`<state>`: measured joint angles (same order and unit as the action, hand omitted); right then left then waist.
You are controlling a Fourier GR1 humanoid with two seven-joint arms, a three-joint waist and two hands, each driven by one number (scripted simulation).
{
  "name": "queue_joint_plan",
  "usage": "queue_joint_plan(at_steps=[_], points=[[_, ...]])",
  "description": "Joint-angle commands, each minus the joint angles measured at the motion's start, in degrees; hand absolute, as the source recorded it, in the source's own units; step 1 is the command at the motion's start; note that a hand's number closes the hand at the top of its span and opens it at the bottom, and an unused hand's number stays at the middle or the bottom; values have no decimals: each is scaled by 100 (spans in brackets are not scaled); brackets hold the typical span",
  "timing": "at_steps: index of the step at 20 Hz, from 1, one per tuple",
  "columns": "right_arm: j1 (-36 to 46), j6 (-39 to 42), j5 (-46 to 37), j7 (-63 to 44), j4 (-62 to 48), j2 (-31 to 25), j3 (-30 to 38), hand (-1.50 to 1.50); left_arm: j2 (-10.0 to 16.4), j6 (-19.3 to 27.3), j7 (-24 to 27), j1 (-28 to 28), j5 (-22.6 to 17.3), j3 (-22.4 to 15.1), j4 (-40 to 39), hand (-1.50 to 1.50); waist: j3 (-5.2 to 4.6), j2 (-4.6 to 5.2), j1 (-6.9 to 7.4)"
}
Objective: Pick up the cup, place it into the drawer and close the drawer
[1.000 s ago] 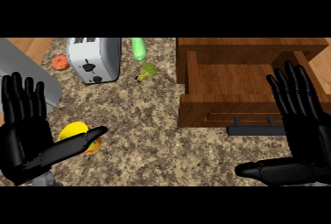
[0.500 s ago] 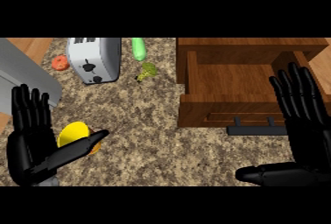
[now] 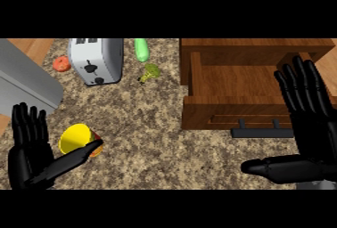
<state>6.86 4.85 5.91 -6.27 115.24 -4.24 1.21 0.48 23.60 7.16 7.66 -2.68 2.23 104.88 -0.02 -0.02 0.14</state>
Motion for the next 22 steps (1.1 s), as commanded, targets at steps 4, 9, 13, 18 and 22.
queue_joint_plan(at_steps=[4,9,13,18,22], points=[[206,71,-5,-6,-158,-65,34,-150,87,-287,581,-90,-344,483,-928,-150,1,3,-3],[-337,-39,60,-372,620,87,-124,-150,-46,-686,1524,93,-759,563,-1789,-150,-2,0,-25],[60,47,25,8,-54,-3,109,-150,-45,-249,1698,373,-654,37,-1774,-150,1,2,1],[210,74,90,-55,-127,-48,186,-150,385,-985,1716,-68,-1049,1037,-2369,-150,0,3,3],[156,11,196,-556,468,-76,137,-150,11,-854,2476,-195,-943,979,-3080,-150,-1,1,-9]])
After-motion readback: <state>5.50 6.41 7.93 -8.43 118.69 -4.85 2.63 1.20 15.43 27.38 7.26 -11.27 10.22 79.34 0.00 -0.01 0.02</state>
